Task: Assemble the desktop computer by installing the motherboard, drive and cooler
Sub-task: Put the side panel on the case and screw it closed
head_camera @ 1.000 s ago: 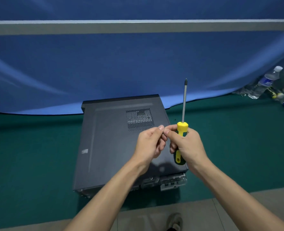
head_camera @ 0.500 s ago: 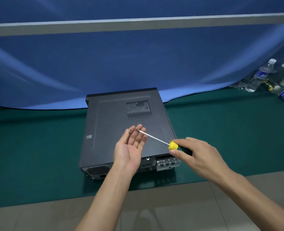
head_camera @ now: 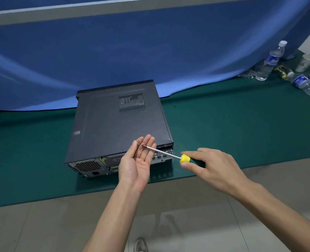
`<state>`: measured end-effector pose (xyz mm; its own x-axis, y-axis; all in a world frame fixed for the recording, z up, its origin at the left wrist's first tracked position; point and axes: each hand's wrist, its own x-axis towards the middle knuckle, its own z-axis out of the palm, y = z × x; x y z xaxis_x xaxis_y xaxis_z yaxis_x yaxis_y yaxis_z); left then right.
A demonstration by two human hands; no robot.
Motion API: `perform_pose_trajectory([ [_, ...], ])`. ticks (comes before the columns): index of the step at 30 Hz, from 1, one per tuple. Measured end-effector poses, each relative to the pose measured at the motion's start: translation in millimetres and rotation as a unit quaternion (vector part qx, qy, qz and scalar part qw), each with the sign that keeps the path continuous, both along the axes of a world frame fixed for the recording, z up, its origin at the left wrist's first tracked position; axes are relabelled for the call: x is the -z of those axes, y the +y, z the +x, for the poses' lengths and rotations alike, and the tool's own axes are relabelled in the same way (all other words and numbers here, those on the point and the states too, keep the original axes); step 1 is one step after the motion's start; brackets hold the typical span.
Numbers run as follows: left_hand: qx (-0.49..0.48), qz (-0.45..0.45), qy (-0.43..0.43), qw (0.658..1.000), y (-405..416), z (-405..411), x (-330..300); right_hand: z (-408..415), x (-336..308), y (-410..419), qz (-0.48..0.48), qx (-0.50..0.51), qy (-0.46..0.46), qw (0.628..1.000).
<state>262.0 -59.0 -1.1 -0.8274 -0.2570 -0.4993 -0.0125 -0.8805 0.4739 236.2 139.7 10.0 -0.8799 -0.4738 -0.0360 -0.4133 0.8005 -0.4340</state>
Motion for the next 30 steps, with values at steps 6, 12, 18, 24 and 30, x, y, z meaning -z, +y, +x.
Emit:
perform_pose_trajectory([
  [6, -0.013, -0.035, -0.005, 0.999, 20, 11, 9, 7, 5, 10, 0.004, 0.0, -0.029, 1.0],
  [12, 0.01, -0.044, -0.027, 0.999, 38, 12, 28, 10, 21, 25, -0.054, 0.06, -0.155, 0.985],
  [18, 0.079, -0.058, -0.057, 0.994, 53, 5, 53, 18, 47, 41, -0.092, 0.098, -0.218, 0.967],
  [24, 0.114, -0.038, -0.071, 0.99, 55, -12, 70, 28, 74, 32, -0.141, 0.176, -0.244, 0.943],
  [30, 0.11, -0.024, -0.091, 0.99, 49, -37, 80, 32, 92, 4, -0.164, 0.257, -0.22, 0.927],
])
